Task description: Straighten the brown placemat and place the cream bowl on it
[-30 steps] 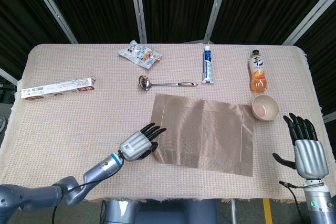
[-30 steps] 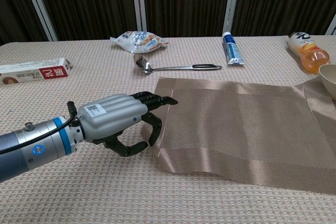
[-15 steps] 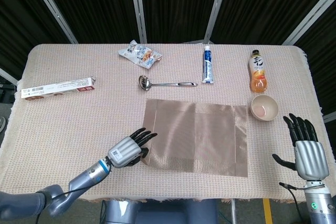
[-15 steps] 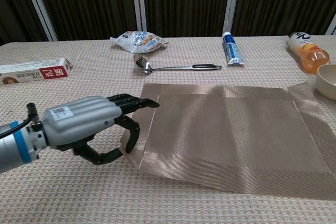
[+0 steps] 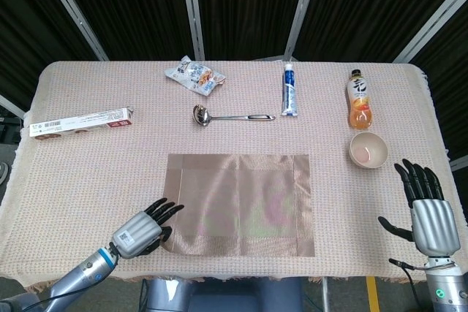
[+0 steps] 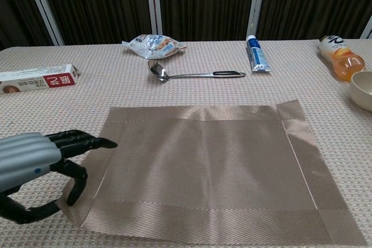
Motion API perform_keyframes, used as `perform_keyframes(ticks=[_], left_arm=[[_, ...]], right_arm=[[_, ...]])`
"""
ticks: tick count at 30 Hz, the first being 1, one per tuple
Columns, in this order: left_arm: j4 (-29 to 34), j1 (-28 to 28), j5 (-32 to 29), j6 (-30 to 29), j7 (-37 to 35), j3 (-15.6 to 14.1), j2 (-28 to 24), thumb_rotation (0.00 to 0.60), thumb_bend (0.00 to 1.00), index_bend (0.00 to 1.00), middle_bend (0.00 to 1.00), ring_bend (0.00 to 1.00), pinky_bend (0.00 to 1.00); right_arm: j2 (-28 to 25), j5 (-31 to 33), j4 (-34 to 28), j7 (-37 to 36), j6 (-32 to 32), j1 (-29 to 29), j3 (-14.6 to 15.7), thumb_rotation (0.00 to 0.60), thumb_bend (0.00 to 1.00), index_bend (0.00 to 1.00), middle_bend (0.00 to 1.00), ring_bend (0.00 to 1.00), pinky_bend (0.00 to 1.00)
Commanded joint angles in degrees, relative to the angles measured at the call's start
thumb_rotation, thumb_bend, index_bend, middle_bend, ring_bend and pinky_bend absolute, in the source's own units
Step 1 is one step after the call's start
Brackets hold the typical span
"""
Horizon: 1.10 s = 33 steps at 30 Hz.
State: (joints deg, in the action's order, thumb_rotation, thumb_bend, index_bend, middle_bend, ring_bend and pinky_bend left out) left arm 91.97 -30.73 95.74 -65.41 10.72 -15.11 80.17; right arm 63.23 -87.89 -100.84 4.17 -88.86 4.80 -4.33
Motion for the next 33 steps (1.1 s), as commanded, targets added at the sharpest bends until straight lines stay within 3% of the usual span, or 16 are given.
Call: perform_keyframes(ticks=[1,13,15,17,18,19,22,23,26,33], left_arm=[[0.4,0.9,-0.1,-0.2,-0.3,-0.8,-0.9,0.600,0.45,0.66,0.00,0.00,0.00],[-0.6,3.4,1.2,-1.8,-2.1,-1.7,-2.0,0.600,0.43,0.64,0.00,0.00,0.00],[-0.8,3.6,1.5,-1.9,-2.2,-1.7,-1.9,0.600,0.36,0.62,0.00,0.00,0.00],[-0.8,3.6,1.7,-1.4,-2.7,-1.9,-2.1,0.600,0.20,0.59,0.00,0.00,0.00],[-0.6,3.6,1.7,-0.9,-3.1,-2.0,-2.3,0.600,0.12,0.54,0.00,0.00,0.00],[-0.4,3.4,1.7,-0.2,-3.7,-2.3,-2.6,0.600,0.05,0.42,0.00,0.00,0.00],[-0.2,3.0,2.4,0.8,-5.3,-2.9,-3.3,0.600,0.00,0.07,0.00,0.00,0.00],[0.0,2.8,2.7,0.9,-6.4,-3.1,-3.8,0.600,0.00,0.02,0.00,0.00,0.00],[0.5,2.7,3.9,-0.9,-9.2,-2.9,-5.3,0.600,0.00,0.00,0.00,0.00,0.00],[3.4,3.7,4.2,-9.5,-10.7,1.7,-10.0,0.600,0.00,0.00,0.00,0.00,0.00]], right_arm=[[-0.1,-0.2,-0.1,0.0,-0.1,-0.1,0.1,0.600,0.00,0.00,0.00,0.00,0.00],[-0.2,-0.6,-0.4,0.1,-0.3,-0.2,0.0,0.600,0.00,0.00,0.00,0.00,0.00],[-0.3,-0.7,-0.4,0.1,-0.3,-0.3,0.0,0.600,0.00,0.00,0.00,0.00,0.00],[-0.3,-0.7,-0.4,0.0,-0.2,-0.3,0.0,0.600,0.00,0.00,0.00,0.00,0.00],[-0.3,-0.7,-0.4,0.1,-0.2,-0.3,0.0,0.600,0.00,0.00,0.00,0.00,0.00],[-0.3,-0.7,-0.4,0.1,-0.2,-0.3,0.0,0.600,0.00,0.00,0.00,0.00,0.00],[-0.3,-0.7,-0.4,0.0,-0.3,-0.4,-0.1,0.600,0.00,0.00,0.00,0.00,0.00],[-0.3,-0.7,-0.4,0.0,-0.2,-0.4,-0.1,0.600,0.00,0.00,0.00,0.00,0.00],[-0.3,-0.6,-0.4,0.1,0.0,-0.3,0.0,0.600,0.00,0.00,0.00,0.00,0.00],[0.4,1.5,0.4,1.2,1.9,0.2,-0.3,0.600,0.00,0.00,0.00,0.00,0.00]])
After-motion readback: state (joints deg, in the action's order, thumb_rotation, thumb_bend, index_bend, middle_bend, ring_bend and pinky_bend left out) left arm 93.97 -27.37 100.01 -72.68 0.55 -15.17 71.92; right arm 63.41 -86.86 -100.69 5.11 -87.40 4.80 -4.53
